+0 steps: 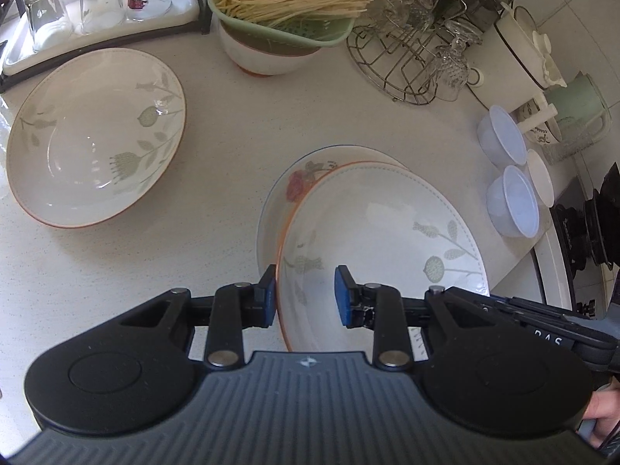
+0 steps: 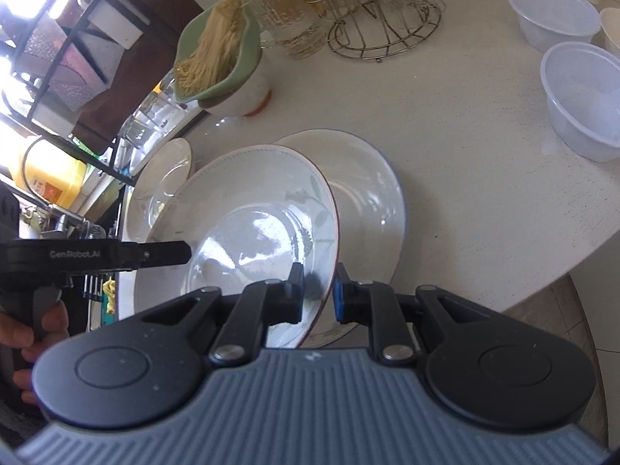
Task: Organize plates and bowls
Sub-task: 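Lift the leaf plate and lower it onto the rose-pattern plate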
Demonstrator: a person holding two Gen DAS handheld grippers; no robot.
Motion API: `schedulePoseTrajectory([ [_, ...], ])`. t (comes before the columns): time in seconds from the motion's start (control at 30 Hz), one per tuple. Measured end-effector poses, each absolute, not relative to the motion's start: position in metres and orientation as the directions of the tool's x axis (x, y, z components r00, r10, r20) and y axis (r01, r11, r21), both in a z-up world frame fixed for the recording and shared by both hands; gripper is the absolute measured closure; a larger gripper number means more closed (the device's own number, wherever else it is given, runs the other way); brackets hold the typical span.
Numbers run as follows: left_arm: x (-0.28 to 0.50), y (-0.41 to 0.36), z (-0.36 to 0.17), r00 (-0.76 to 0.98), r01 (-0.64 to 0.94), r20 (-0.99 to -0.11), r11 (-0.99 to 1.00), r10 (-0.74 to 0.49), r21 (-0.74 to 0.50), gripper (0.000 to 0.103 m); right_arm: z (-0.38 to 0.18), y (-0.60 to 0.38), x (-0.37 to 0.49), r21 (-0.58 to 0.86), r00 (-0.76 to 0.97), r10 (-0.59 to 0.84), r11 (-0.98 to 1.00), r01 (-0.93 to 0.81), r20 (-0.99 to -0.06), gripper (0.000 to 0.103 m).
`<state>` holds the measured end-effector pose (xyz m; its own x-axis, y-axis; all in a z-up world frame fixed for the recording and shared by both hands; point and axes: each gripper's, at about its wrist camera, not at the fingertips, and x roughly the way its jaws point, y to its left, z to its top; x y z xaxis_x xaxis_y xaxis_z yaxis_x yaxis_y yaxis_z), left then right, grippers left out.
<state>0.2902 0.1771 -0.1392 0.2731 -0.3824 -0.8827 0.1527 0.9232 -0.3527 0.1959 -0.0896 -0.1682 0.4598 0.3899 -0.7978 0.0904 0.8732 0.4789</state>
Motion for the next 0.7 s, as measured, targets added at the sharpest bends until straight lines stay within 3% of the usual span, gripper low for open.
schedulePoseTrajectory([
  [0.43, 0.309, 0.162, -0.159, 0.251, 0.065, -0.915, 0.949, -0.316, -0.309, 0.070, -0.189, -0.101, 0.227, 0.479, 0.442, 0.416, 0.877, 0.036, -0.794, 0.085],
  [0.7, 0.310, 0.151, -0.162, 0.214, 0.121, -0.943, 0.965, -0.254, -0.233, 0.070, -0.194, -0.102, 0.236, 0.457, 0.437, 0.410, 0.889, 0.004, -0.801, 0.085],
])
